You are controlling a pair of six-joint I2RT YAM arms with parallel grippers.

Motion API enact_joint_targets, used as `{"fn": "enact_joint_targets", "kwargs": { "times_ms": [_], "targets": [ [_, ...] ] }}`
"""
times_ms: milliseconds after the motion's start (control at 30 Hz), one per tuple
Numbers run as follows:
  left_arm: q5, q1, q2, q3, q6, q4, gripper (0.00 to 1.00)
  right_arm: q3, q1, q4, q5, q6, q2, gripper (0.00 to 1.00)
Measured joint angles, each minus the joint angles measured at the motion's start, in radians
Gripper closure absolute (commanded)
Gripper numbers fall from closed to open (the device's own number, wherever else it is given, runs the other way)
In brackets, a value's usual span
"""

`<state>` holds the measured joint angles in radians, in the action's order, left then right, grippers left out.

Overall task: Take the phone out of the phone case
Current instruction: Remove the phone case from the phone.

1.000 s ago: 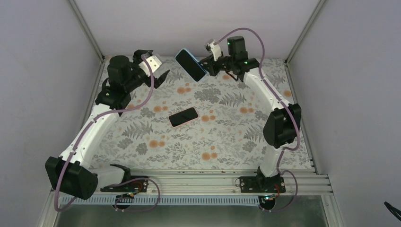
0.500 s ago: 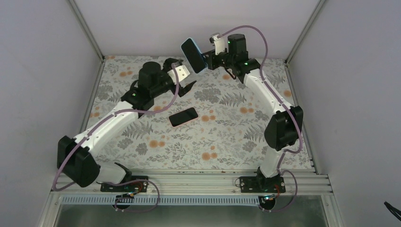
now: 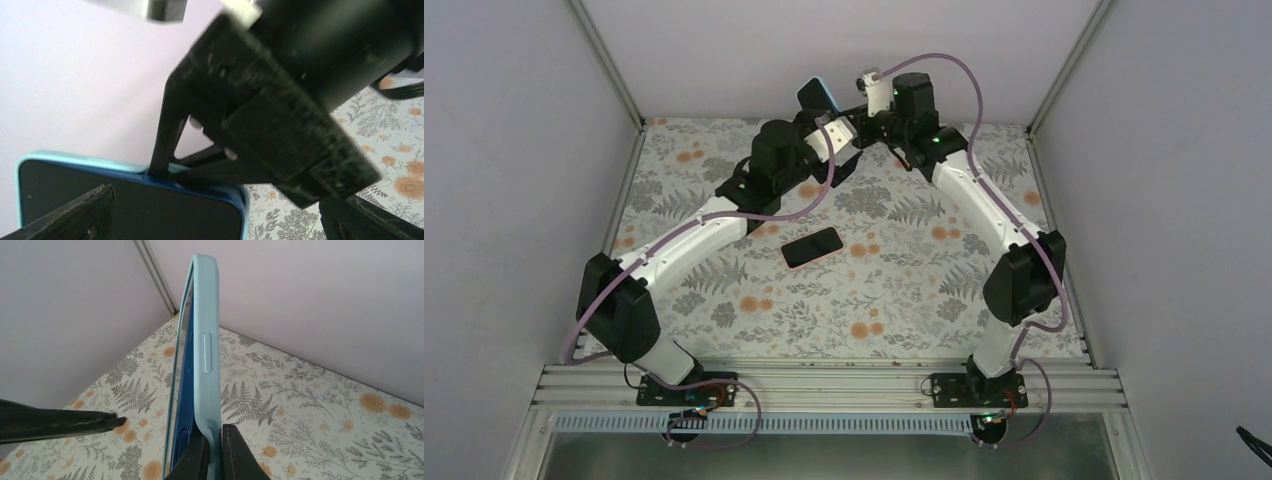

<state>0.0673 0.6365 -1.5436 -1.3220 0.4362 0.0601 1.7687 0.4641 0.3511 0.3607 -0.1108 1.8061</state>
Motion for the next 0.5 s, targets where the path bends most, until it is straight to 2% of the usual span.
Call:
{"fn": "enact_joint_targets", "kwargs": {
  "times_ms": [500],
  "targets": [
    [-0.080,0.000,0.005,0.068,-0.028,0.097,0.00,-0.030,0.000,-0.023,-0.016,0.000,-0.072,0.97]
  ]
}}
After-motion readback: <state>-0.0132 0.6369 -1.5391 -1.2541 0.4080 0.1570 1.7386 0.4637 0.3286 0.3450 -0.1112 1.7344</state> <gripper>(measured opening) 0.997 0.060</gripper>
